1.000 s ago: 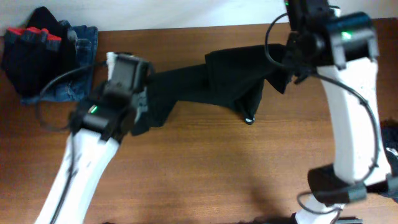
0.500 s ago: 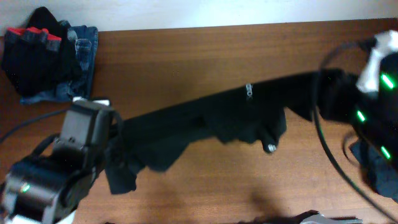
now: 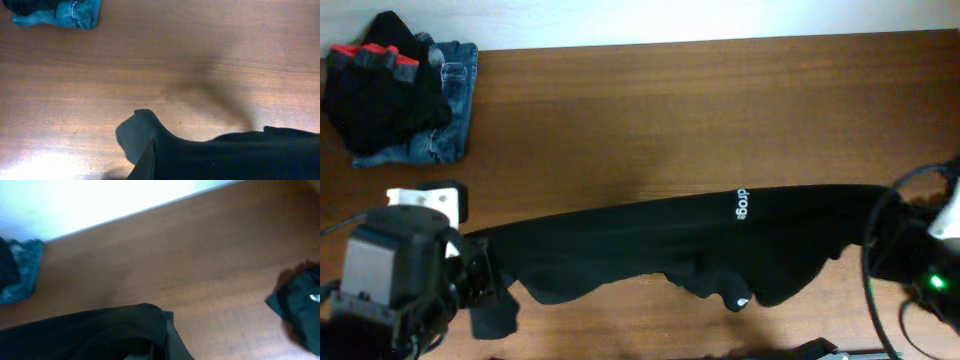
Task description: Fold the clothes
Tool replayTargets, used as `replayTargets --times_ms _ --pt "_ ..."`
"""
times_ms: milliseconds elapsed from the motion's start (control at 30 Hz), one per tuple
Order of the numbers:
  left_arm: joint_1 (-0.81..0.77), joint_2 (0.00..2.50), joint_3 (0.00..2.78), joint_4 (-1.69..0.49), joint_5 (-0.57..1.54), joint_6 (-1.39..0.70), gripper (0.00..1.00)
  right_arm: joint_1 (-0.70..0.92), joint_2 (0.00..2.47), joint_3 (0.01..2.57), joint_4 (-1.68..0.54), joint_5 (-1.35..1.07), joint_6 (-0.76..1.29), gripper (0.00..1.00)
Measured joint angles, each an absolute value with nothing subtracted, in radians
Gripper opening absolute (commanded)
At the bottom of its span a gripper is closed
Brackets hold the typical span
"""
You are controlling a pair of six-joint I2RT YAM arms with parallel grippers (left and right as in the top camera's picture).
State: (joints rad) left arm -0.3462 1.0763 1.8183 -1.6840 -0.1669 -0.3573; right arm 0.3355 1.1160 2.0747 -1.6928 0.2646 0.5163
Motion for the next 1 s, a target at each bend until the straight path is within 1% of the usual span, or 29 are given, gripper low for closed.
replayTargets --times_ms 167,333,500,767,800,1000 --pt "-0.346 1.158 1.762 -1.658 -0.168 -0.361 0.01 0.335 1.191 2.017 -1.693 0.307 0.535 0.04" --pt "-0.344 1.301 1.681 -1.555 -0.195 -0.363 0.01 0.334 1.309 2.003 -1.691 0.347 0.554 0.04" --pt "-0.33 1.441 1.666 -1.456 -0.232 -0.364 0.01 0.334 1.417 2.002 -1.66 0.376 0.569 0.04" --pt "-0.285 1.68 1.666 -1.341 -0.255 -0.364 0.02 0.329 1.61 2.001 -1.571 0.394 0.573 0.04" --pt "-0.279 1.705 1.666 -1.32 -0.26 -0.364 0.05 0.326 1.632 2.001 -1.559 0.397 0.573 0.04" --pt "-0.237 1.83 1.664 -1.141 -0.315 -0.362 0.06 0.271 1.768 2.001 -1.451 0.404 0.572 0.04"
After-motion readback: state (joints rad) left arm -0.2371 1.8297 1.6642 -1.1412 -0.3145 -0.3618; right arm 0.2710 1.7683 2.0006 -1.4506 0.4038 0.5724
